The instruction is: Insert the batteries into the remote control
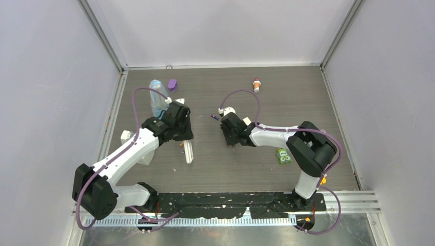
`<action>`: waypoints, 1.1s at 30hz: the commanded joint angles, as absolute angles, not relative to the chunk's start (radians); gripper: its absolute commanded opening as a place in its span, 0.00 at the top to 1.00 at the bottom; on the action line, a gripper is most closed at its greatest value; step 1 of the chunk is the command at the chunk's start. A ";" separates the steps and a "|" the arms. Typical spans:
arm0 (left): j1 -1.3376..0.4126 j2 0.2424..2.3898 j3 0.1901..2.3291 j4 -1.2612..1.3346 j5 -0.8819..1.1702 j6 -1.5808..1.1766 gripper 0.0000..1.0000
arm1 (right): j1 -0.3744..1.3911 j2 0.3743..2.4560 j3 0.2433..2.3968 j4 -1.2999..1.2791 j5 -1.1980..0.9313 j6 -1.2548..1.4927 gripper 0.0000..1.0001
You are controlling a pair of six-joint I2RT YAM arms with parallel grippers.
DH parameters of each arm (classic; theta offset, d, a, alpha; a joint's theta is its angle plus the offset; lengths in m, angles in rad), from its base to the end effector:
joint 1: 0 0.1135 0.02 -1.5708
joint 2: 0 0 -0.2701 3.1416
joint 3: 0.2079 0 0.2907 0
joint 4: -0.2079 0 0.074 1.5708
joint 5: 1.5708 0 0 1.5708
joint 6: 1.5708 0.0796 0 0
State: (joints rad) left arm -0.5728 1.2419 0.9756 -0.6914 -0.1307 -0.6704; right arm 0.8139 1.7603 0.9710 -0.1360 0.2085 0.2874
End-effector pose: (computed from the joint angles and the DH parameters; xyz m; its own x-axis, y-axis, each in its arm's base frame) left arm 0.2669 -0.1598 0.2271 -0.8333 -0.1956 -0.5171 -0.0553 0.9601 -0.2740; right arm 0.2902 0.2832 0.0978 -0.7034 -0.3408 -0.6238 -0.4446 0.8957 0.0120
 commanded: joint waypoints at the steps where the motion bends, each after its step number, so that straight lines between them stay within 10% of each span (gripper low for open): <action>1: -0.566 1.197 0.970 -0.647 -0.100 -0.657 1.00 | 0.813 1.750 0.952 -0.225 0.183 0.281 0.63; 7: -0.565 1.181 0.961 -0.640 -0.089 -0.659 1.00 | 0.813 1.728 0.935 -0.236 0.153 0.283 0.51; 19: -0.564 1.163 0.941 -0.622 -0.061 -0.671 1.00 | 0.813 1.736 0.916 -0.241 0.178 0.314 0.84; 33: -0.562 1.008 0.733 -0.263 0.223 -0.940 1.00 | 1.098 1.171 0.711 0.097 0.327 0.464 0.82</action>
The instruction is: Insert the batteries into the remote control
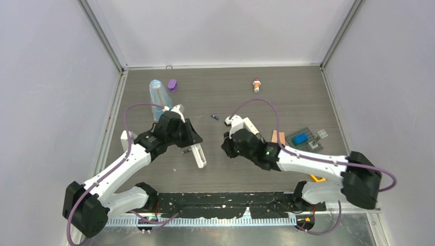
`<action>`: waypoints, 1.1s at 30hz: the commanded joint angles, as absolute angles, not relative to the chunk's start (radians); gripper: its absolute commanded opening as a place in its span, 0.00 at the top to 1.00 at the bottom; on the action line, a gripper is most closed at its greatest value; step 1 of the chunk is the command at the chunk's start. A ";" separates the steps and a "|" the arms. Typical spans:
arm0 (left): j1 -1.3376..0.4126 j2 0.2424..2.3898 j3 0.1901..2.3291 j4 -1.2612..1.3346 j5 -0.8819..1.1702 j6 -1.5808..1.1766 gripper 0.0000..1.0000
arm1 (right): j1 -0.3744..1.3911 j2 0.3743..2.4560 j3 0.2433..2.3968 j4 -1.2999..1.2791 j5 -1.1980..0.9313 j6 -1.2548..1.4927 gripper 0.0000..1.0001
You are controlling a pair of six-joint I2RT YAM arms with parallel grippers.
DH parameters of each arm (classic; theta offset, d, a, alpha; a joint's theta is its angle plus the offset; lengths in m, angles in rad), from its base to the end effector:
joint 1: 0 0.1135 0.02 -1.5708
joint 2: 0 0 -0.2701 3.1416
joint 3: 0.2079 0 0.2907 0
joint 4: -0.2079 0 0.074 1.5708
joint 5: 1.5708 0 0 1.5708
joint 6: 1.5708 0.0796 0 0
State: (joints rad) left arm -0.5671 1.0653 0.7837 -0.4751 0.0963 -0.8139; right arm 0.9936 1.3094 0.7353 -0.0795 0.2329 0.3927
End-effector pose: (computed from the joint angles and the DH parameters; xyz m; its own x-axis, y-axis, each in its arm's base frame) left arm 0.2409 -0.1625 0.2232 -0.8292 -0.3298 -0.4513 -0.0133 0.8188 -0.5739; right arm 0.2019 0.2765 0.1782 -0.5803 -0.2088 -0.7872 -0.5339 0.8274 0.1742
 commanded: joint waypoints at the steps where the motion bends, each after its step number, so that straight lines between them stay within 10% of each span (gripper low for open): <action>1: -0.562 0.993 0.713 -0.227 0.240 -0.964 1.00 | 1.115 1.135 0.689 0.115 0.334 0.476 0.81; 33: -0.562 0.931 0.656 -0.012 0.469 -1.119 1.00 | 1.273 1.106 0.591 0.476 0.449 0.395 0.80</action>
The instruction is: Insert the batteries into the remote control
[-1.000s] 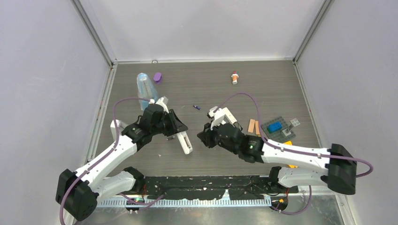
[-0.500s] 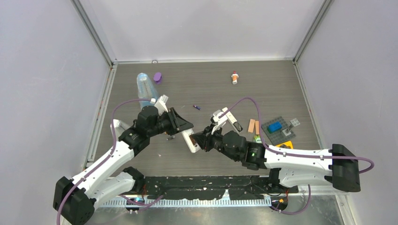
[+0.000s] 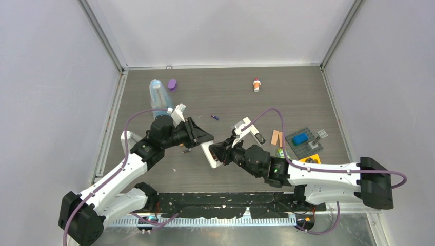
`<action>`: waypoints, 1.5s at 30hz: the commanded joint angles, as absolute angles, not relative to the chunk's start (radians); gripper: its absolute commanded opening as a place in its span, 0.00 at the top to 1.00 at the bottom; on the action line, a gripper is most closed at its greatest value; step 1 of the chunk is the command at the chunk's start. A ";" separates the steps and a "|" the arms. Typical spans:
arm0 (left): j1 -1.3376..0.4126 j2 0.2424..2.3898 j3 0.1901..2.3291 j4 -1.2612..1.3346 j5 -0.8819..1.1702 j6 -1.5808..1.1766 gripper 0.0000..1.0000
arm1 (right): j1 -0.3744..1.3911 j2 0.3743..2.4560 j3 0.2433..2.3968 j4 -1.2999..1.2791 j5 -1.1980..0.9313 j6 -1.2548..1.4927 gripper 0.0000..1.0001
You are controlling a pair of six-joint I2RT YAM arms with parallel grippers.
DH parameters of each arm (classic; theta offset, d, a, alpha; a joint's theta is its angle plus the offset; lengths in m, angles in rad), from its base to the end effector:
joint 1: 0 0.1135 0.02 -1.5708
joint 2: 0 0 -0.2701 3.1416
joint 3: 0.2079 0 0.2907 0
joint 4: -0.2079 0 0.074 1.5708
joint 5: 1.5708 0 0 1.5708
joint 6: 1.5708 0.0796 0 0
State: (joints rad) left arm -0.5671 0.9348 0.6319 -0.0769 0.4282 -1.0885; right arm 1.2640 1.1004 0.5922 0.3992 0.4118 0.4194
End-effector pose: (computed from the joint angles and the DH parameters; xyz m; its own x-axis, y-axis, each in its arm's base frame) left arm 0.2226 -0.1809 0.2489 -0.8662 -0.4039 -0.2944 0.1005 0.4362 -0.8942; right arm 0.1274 0.2967 0.2523 -0.3368 0.1724 -0.9256 -0.6748 0.6414 0.3650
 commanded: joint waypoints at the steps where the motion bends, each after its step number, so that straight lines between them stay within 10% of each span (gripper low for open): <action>1: -0.562 0.930 0.658 -0.018 0.466 -1.123 1.00 | 1.273 1.109 0.591 0.477 0.453 0.388 0.80; 30: -0.550 0.944 0.692 -0.064 0.496 -1.144 1.00 | 1.282 1.083 0.637 0.342 0.453 0.430 0.57; 45: -0.549 0.948 0.691 -0.078 0.481 -1.100 1.00 | 1.269 0.973 0.699 0.220 0.410 0.548 0.15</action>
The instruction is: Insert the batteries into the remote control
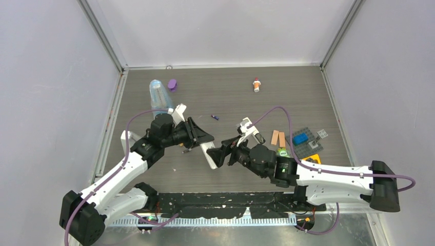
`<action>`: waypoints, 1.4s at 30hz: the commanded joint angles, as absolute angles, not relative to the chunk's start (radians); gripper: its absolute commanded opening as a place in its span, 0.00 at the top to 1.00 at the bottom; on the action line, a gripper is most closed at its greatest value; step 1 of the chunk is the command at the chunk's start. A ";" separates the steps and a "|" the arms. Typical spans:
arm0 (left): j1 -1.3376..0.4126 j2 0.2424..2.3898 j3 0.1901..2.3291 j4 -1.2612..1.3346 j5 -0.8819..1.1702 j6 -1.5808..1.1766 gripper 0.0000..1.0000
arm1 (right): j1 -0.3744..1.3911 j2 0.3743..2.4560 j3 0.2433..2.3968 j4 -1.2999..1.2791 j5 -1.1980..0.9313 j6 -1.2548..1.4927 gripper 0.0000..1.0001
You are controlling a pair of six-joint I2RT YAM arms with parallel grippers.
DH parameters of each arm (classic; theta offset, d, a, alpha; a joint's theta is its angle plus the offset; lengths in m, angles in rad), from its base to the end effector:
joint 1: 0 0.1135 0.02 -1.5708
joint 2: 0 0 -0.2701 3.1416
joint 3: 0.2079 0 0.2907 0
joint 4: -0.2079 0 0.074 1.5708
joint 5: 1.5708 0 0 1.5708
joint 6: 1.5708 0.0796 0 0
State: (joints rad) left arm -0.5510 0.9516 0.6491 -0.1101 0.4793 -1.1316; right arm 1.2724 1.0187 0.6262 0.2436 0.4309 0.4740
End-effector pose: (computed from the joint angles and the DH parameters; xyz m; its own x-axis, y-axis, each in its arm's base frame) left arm 0.2237 -0.1806 0.2480 -0.8915 -0.3948 -0.2222 0.0414 0.4174 -0.9078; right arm 0.1226 0.2854 0.2684 -0.3798 0.1760 -0.9082 -0.6447 0.6537 0.3963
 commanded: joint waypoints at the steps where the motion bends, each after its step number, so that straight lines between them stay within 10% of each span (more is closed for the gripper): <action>1: -0.549 0.948 0.693 -0.078 0.479 -1.093 1.00 | 1.260 0.968 0.709 0.204 0.407 0.598 0.13; 20: -0.549 0.938 0.747 -0.074 0.457 -0.993 1.00 | 1.071 0.876 0.580 -0.015 0.145 1.432 0.05; 42: -0.548 0.930 0.678 0.060 0.411 -1.159 1.00 | 1.092 0.979 0.496 0.331 0.142 1.696 0.05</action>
